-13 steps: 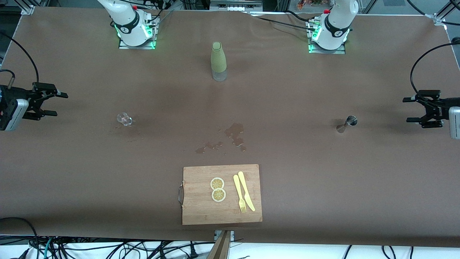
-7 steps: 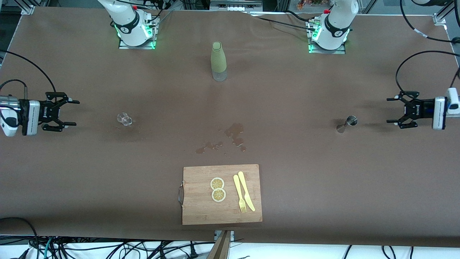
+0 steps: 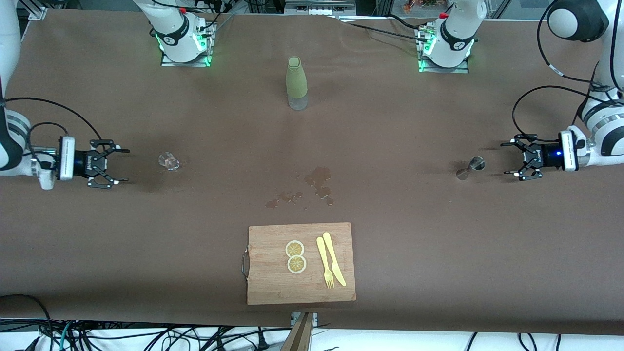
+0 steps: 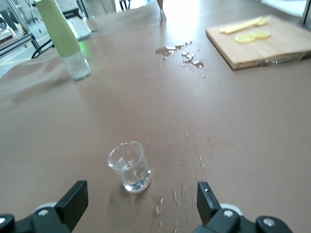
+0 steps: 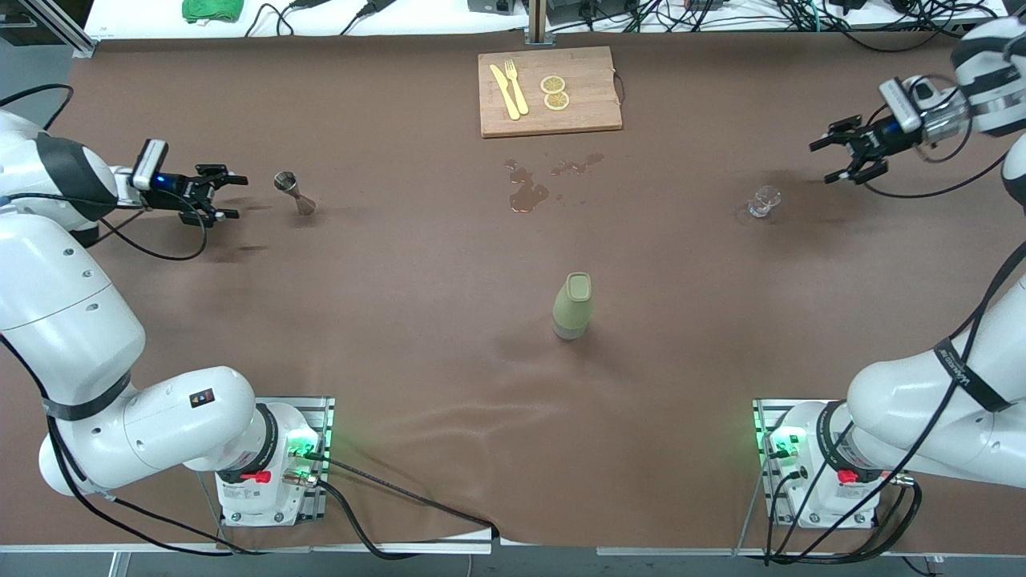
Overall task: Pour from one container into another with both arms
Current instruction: 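Reach the right gripper to the beaker while the left gripper reaches the jigger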
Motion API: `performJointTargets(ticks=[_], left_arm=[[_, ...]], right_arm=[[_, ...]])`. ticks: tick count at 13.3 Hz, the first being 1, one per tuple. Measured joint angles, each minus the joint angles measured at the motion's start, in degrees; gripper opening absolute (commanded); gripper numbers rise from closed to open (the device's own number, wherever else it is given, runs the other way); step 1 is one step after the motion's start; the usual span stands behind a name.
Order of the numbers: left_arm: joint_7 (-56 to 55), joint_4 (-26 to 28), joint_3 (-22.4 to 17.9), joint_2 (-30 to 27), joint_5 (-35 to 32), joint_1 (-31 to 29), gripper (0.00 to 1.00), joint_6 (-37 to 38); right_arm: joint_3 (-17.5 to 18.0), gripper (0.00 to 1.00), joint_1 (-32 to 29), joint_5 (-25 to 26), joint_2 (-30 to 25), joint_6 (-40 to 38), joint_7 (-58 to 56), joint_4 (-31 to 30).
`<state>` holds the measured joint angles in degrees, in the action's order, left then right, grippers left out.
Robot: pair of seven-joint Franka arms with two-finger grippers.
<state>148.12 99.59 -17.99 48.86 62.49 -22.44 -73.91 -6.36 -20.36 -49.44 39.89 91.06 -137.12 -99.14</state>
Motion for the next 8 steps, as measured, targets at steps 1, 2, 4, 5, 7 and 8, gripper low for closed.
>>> performJointTargets(ticks=[1,2,4,5,7,8], left_arm=[[1.1,-0.1,0.9,1.0,0.9,0.0,1.0,0.0],[1.9,-0.3,1.6,1.9,1.9,0.1,1.0,0.0],[3.6,-0.5,3.0,3.5,3.1,0.3,1.0,0.0],[4.6,-0.5,3.7,4.2,3.2,0.3,1.0,0.0],[6.6,-0.6,4.6,5.3,3.2,0.6,1.0,0.0],[7.2,-0.7,5.0,5.6,3.2,0.7,1.0,0.0]], right_arm=[[0.0,0.99,0.0,-2.0,1.6,-0.1,-2.2,-0.1],[0.0,0.99,-0.1,-4.2,3.0,-0.7,-4.2,-0.4],[0.0,0.99,-0.4,-7.2,5.6,-2.6,-8.1,-1.1],[0.0,0.99,-0.4,-8.1,6.9,-3.2,-9.8,-1.3],[0.0,0.99,-0.5,-8.8,9.1,-4.2,-12.3,-1.4],[0.1,0.99,-0.5,-8.9,9.7,-4.6,-13.0,-1.4]])
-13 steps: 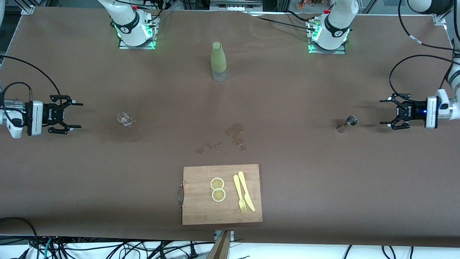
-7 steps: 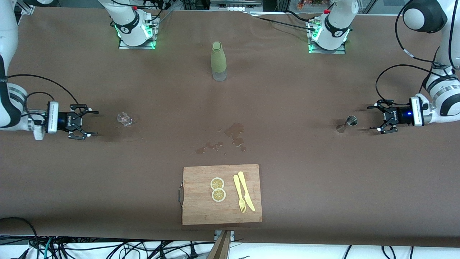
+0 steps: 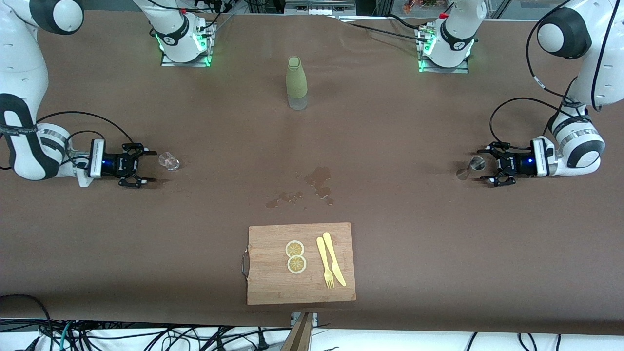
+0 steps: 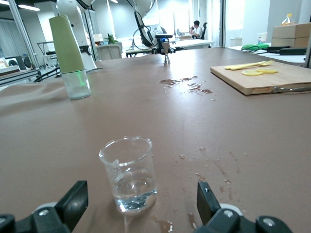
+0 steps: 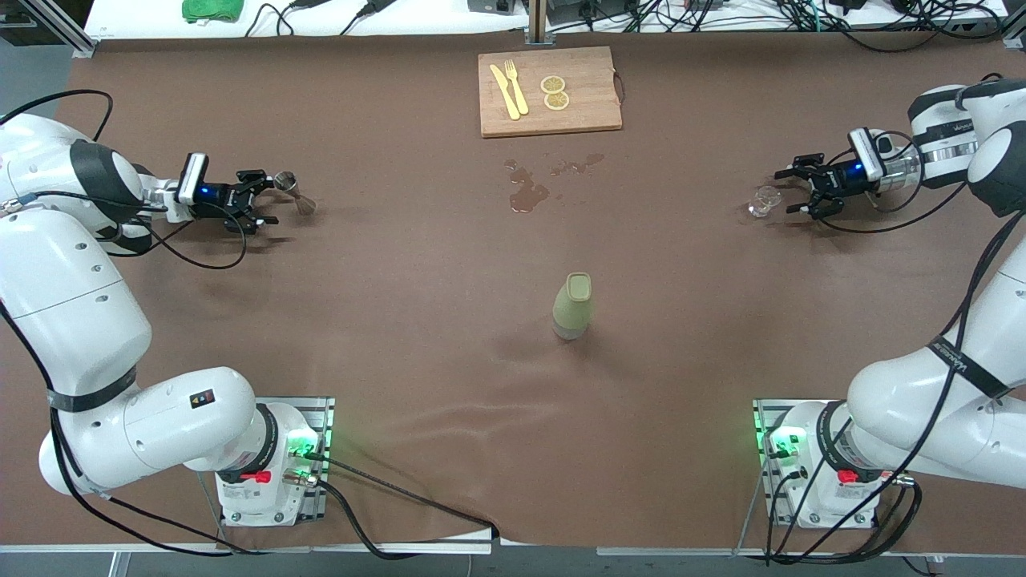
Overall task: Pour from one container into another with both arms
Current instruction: 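Reach the right gripper to the beaker while the left gripper reaches the jigger, then close the right gripper on the beaker while the left gripper grips the jigger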
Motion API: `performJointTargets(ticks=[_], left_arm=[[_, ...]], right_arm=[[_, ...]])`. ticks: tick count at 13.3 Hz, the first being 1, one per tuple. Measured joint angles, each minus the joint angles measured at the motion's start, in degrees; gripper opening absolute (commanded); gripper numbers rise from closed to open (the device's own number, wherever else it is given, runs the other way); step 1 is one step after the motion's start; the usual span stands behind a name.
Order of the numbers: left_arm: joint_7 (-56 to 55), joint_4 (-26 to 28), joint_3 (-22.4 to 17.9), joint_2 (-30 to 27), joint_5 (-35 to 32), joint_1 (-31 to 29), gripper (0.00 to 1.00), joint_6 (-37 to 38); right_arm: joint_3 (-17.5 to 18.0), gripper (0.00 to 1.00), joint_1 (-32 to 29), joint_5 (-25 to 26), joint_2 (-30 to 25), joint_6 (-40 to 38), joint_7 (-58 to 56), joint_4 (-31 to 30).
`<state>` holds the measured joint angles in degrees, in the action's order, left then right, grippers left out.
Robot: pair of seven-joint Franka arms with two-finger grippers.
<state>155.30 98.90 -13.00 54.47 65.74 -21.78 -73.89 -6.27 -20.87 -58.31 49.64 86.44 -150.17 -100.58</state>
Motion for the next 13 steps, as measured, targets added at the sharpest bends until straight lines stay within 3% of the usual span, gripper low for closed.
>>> performJointTargets(ticks=[7,11,12,13], left_arm=[[0.5,-0.3,2.2,1.1,0.0,1.2,1.0,-0.1],[0.5,-0.3,2.2,1.1,0.0,1.3,0.75,-0.1],[0.5,-0.3,2.2,1.1,0.0,1.3,0.72,-0.1],[0.5,-0.3,2.2,1.1,0.0,1.3,0.62,-0.1]], right_arm=[[1.2,0.99,0.9,0.0,1.6,-0.7,-3.1,0.0],[2.0,0.98,2.2,0.0,3.0,-0.9,-3.3,-0.6],[2.0,0.96,2.7,-0.1,3.4,-1.0,-3.3,-0.6],[2.1,0.9,3.2,-0.1,3.6,-1.0,-3.4,-0.6]])
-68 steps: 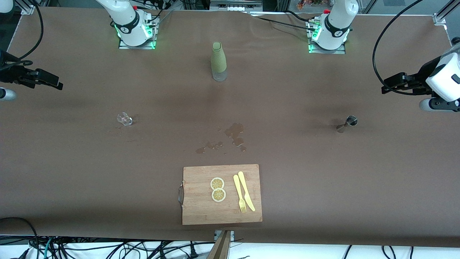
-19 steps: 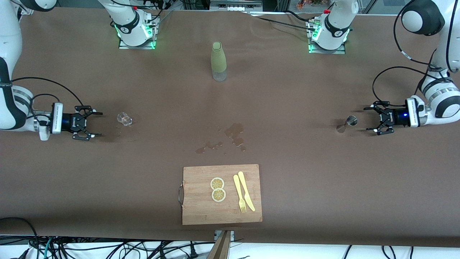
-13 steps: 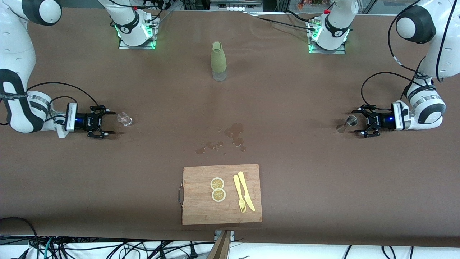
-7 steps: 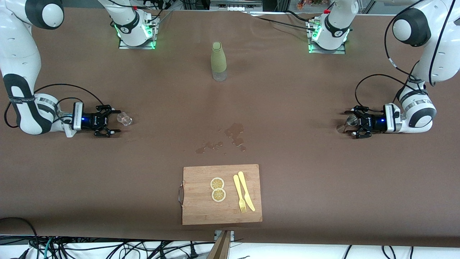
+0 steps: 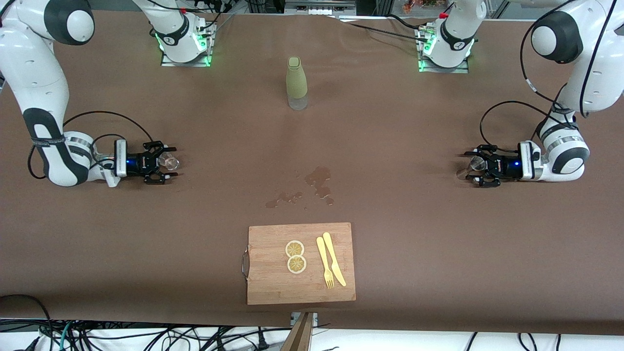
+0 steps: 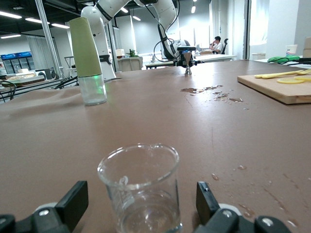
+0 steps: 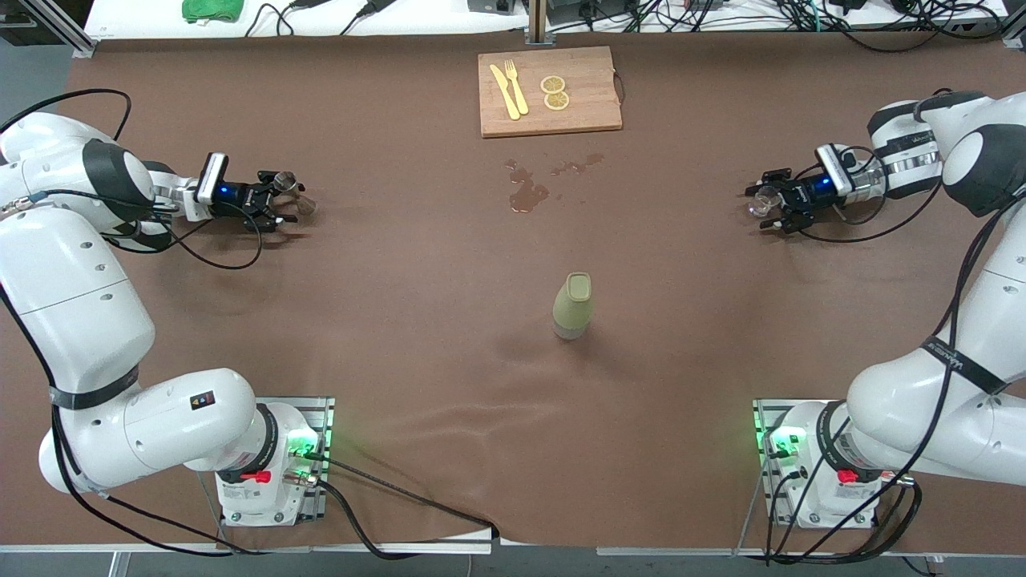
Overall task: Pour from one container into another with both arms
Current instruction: 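Close the right gripper on the beaker while the left gripper grips the jigger, then lift the beaker and jigger, bringing both grippers together mid-table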
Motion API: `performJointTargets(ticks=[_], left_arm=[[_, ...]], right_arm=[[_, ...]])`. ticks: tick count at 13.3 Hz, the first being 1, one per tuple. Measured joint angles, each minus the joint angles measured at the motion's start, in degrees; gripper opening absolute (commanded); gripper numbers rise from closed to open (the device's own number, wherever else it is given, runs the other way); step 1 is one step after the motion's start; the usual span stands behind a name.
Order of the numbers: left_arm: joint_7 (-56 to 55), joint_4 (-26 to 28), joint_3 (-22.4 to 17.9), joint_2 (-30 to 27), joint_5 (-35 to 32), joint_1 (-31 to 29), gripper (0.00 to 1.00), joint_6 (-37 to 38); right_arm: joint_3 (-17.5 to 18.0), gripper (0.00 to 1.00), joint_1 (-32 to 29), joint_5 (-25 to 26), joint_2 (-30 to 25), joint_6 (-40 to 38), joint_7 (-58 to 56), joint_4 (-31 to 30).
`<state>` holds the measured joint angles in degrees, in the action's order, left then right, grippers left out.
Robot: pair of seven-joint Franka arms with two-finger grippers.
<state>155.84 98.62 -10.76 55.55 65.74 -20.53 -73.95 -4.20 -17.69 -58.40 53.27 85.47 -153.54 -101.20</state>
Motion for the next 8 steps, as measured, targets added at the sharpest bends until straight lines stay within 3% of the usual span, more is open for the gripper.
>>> performJointTargets(ticks=[4,6,7,8], left_arm=[[0.0,0.0,-0.2,0.0,0.0,-0.1,0.32,0.0],[0.4,0.0,-0.3,0.1,0.0,-0.1,0.12,0.0],[0.7,0.0,-0.3,0.2,0.0,-0.1,0.0,0.0],[1.1,-0.1,-0.2,0.3,0.3,-0.2,0.0,0.3]], right_arm=[[0.2,0.27,0.7,-0.9,0.2,0.0,0.0,0.0],[0.2,0.11,0.6,-1.0,0.2,-0.4,0.0,0.0],[0.2,0.08,0.6,-1.1,0.2,-0.7,0.0,0.0],[0.2,0.05,0.6,-1.4,0.2,-1.0,0.0,0.0]])
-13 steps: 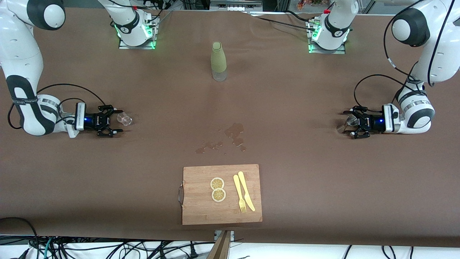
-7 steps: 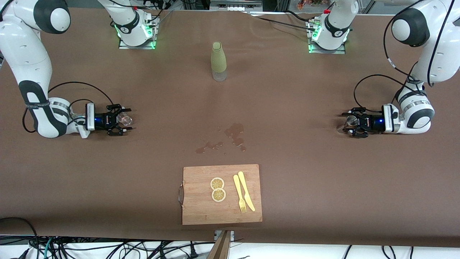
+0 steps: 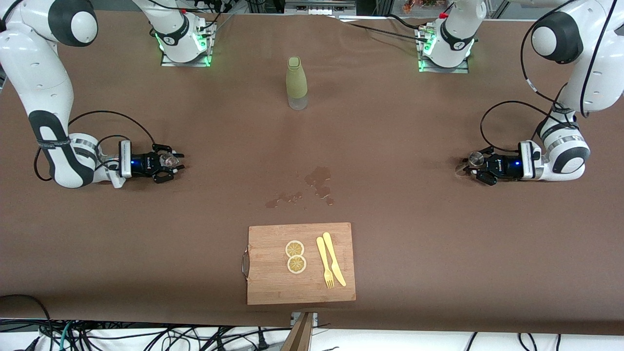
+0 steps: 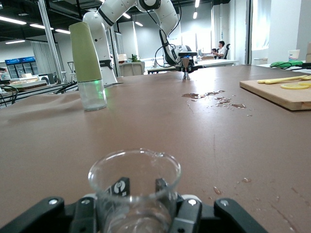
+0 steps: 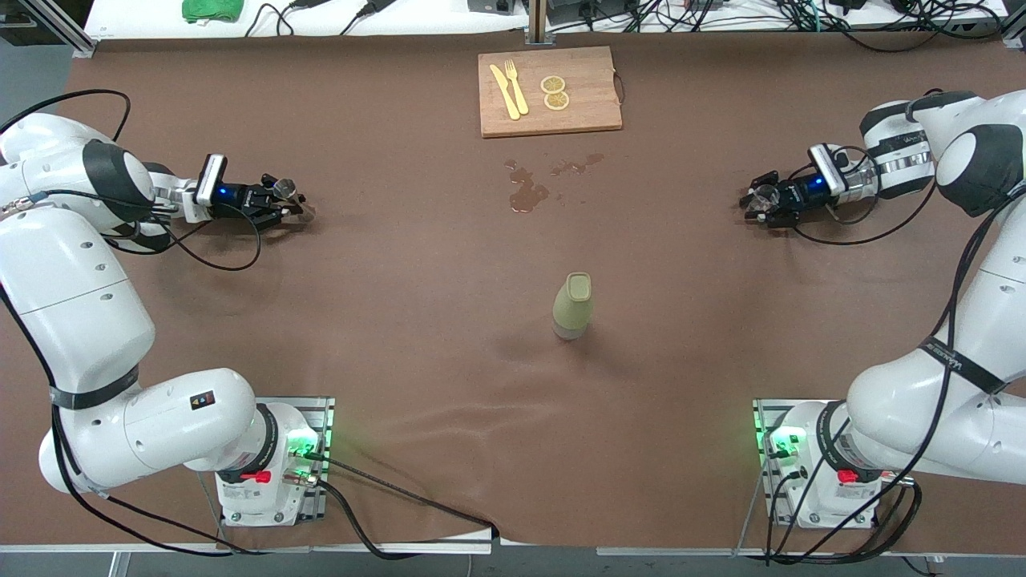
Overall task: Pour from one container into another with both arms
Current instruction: 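Lift the beaker and jigger, bringing both grippers together mid-table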
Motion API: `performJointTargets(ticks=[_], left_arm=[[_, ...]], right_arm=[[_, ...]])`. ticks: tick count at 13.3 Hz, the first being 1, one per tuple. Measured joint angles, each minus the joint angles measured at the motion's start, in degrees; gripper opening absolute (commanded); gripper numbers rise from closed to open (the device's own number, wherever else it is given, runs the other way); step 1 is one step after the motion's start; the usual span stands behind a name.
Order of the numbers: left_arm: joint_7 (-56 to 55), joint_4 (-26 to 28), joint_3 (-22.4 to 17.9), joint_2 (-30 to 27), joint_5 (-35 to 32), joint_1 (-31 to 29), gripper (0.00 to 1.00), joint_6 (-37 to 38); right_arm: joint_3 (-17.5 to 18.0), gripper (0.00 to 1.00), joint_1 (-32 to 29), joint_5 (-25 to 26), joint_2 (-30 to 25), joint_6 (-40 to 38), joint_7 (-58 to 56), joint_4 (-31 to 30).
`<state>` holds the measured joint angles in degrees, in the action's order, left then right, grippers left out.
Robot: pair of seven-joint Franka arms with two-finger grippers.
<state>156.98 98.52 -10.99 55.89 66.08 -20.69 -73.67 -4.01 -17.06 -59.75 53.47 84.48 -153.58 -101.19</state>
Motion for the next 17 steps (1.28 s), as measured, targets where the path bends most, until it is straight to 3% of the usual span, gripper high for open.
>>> performJointTargets(ticks=[5,10,13,17], left_arm=[[0.6,0.0,0.0,0.3,0.4,-0.1,0.0,0.3],[-0.2,-3.0,0.8,0.7,2.0,0.3,0.0,-0.2],[-1.5,-5.2,2.5,0.6,2.8,3.7,0.0,-0.2],[-5.3,-5.4,8.4,0.6,10.2,11.5,0.0,-5.5]], right_arm=[[1.0,0.0,0.0,-3.5,0.0,-3.2,0.0,1.2],[7.9,0.0,0.7,-4.6,-0.2,-4.1,10.3,6.1],[10.0,0.0,6.3,-5.1,-0.5,-4.1,17.1,11.9],[10.3,0.0,13.9,-9.8,-0.5,-0.9,26.2,16.2]])
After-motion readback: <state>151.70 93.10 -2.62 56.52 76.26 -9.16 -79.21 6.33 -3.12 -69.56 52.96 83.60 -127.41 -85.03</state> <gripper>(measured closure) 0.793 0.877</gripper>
